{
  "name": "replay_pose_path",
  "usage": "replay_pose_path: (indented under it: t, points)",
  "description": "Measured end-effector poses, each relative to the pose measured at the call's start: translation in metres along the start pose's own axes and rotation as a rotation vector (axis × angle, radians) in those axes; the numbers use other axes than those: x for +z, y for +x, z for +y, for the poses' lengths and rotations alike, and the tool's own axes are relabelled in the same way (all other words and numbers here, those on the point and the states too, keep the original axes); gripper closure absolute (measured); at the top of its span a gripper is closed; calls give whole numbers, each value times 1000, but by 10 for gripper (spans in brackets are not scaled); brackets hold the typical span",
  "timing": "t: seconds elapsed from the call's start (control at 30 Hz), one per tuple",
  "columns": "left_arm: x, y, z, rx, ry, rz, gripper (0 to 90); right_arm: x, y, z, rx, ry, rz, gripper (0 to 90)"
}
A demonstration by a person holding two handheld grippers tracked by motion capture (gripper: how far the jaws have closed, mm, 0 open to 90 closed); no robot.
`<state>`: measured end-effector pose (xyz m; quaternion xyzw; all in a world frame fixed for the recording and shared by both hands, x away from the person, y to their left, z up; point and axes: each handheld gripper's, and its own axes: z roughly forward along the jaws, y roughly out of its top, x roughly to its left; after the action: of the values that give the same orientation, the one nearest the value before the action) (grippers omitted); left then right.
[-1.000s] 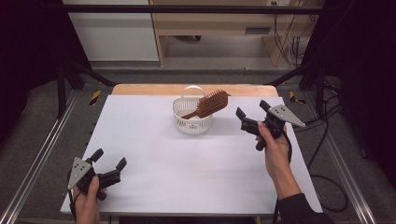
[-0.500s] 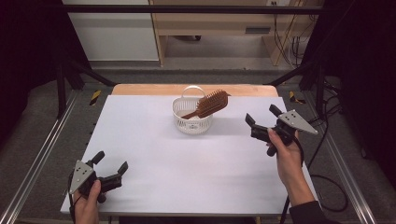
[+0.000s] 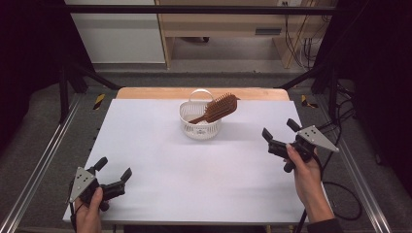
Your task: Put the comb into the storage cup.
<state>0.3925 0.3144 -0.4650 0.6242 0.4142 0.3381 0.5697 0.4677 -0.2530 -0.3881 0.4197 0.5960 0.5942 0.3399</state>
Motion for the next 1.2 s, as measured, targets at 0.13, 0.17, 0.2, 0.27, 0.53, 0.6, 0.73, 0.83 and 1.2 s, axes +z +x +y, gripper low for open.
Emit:
replay_pose_path:
  t: [0.13, 0.17, 0.2, 0.27, 0.53, 0.6, 0.73, 0.83, 1.2]
  points:
    - [-2, 0, 0, 1, -4, 2, 19, -6, -2, -2, 7, -6, -4, 27]
    - [-3, 0, 0, -1, -3, -4, 19, -9, -2, -3, 7, -5, -4, 26]
    - [-4, 1, 0, 1, -4, 1, 18, -12, -2, -5, 6, -7, -4, 26]
    - [-5, 1, 0, -5, -8, -1, 19, -14, -2, -6, 7, -6, -2, 27]
    - [-9, 4, -1, -25, -18, -7, 19, -24, -2, -19, -9, 5, 3, 25]
    - [-9, 4, -1, -25, -21, -8, 19, -27, -2, -24, -9, 10, 4, 26]
    - [-9, 4, -1, -21, -22, -12, 18, -30, -2, -29, -18, 13, 5, 26]
    - [-9, 3, -1, -18, -20, -16, 19, -33, -1, -34, -22, 18, 10, 26]
    - [-9, 3, -1, -11, -23, -20, 19, -41, -3, -49, -19, 37, 21, 26]
